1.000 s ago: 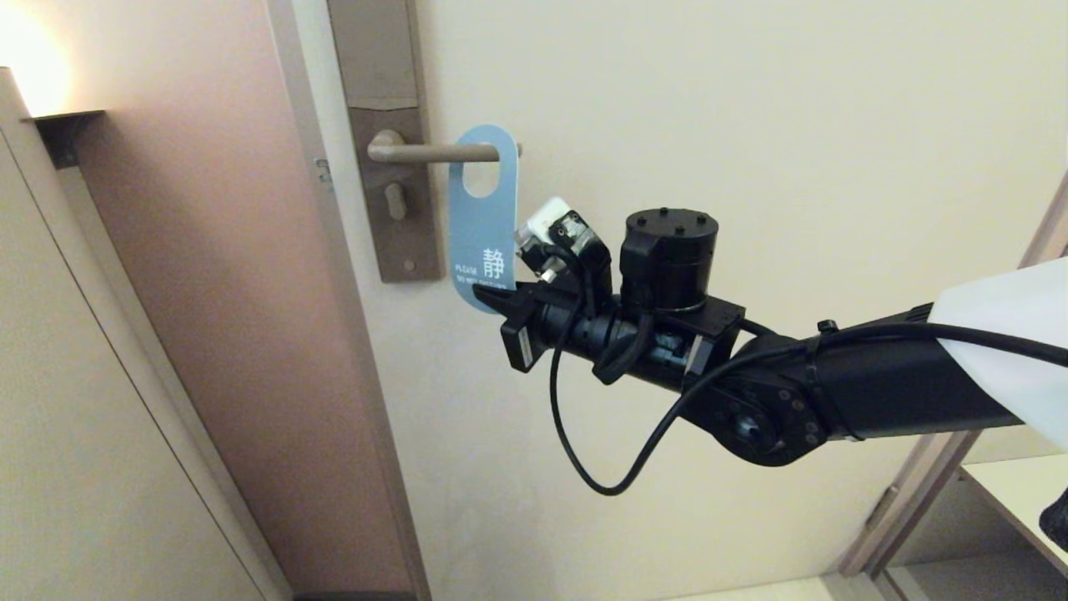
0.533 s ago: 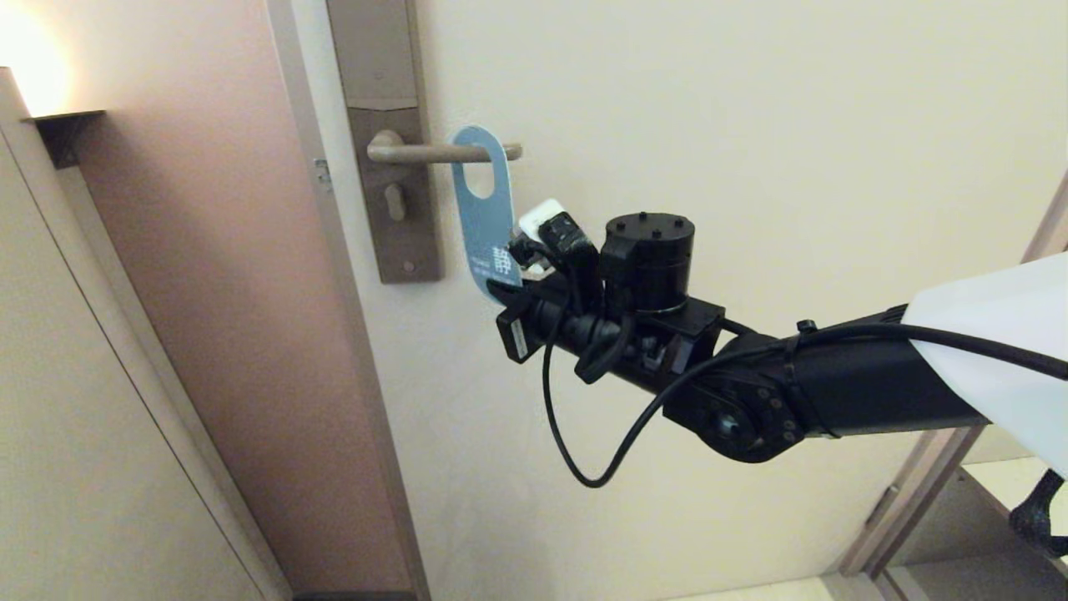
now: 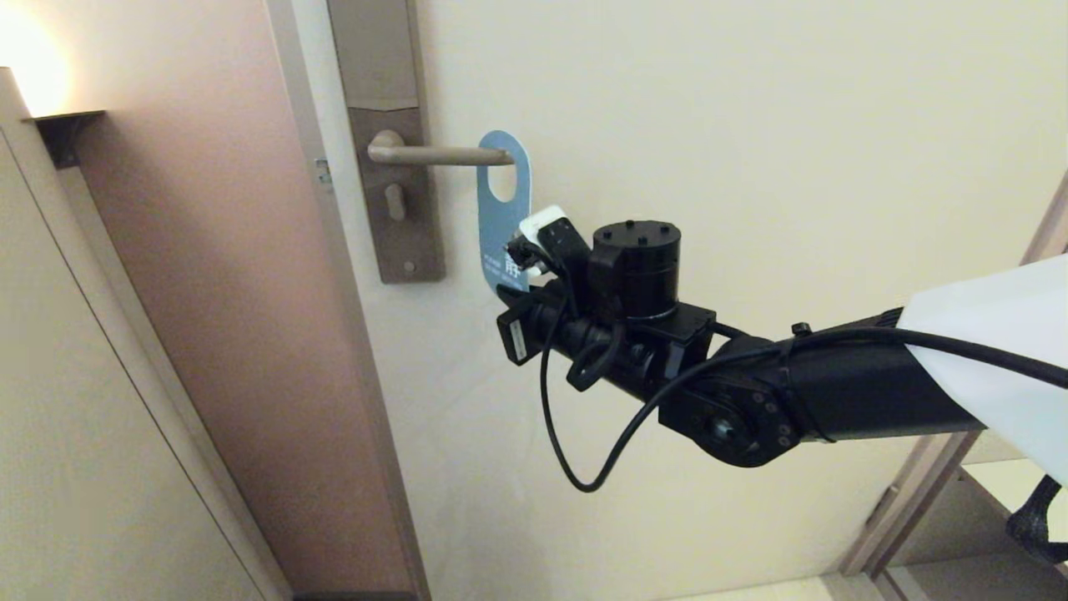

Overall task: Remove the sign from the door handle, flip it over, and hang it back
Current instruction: Hang the sign back with the other side facing out

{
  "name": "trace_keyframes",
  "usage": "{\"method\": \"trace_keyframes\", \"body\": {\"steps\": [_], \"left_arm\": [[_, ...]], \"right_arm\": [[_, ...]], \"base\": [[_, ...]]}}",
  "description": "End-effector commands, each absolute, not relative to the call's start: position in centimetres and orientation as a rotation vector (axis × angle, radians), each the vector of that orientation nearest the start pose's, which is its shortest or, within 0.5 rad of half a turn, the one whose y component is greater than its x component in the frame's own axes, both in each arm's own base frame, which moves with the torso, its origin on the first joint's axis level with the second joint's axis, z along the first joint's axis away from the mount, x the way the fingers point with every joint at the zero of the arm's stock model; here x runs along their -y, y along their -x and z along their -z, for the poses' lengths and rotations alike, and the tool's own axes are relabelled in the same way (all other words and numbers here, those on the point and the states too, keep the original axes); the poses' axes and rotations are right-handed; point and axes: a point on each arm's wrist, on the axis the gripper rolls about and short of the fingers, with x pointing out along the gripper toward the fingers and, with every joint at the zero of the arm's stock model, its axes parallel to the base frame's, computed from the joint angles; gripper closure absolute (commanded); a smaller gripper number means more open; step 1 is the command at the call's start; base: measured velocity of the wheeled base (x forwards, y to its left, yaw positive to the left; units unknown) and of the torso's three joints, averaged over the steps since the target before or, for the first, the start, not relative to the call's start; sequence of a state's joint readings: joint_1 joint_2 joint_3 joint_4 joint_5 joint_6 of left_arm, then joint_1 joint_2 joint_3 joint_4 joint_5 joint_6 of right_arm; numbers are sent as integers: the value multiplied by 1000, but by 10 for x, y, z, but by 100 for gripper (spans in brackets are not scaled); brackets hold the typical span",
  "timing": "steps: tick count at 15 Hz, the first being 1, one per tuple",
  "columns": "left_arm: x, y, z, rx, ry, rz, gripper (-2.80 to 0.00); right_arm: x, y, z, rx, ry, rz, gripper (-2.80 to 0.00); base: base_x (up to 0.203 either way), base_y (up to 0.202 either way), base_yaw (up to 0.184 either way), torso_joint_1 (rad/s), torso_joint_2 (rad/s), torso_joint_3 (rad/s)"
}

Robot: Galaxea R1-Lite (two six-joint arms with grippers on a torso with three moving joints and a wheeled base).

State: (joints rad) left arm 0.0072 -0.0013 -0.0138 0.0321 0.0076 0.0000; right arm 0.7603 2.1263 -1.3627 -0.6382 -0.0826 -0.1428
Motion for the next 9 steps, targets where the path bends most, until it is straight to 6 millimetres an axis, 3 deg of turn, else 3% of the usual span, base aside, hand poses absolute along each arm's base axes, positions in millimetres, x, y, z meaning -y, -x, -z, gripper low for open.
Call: {"method": "trace_keyframes", "body": {"steps": [1, 5, 9], "left_arm": [[0, 24, -76, -18, 0, -15, 0], [0, 24, -76, -18, 0, -15, 0], [0, 24, -76, -18, 0, -15, 0]], "right_arm": [[-304, -317, -175, -64, 191, -694, 0], [-308, -317, -181, -41, 184, -702, 0], [-325, -311, -192, 3, 163, -729, 0]], "base": [[0, 0, 0, 0, 0, 0], [0, 0, 0, 0, 0, 0], [0, 0, 0, 0, 0, 0]]}}
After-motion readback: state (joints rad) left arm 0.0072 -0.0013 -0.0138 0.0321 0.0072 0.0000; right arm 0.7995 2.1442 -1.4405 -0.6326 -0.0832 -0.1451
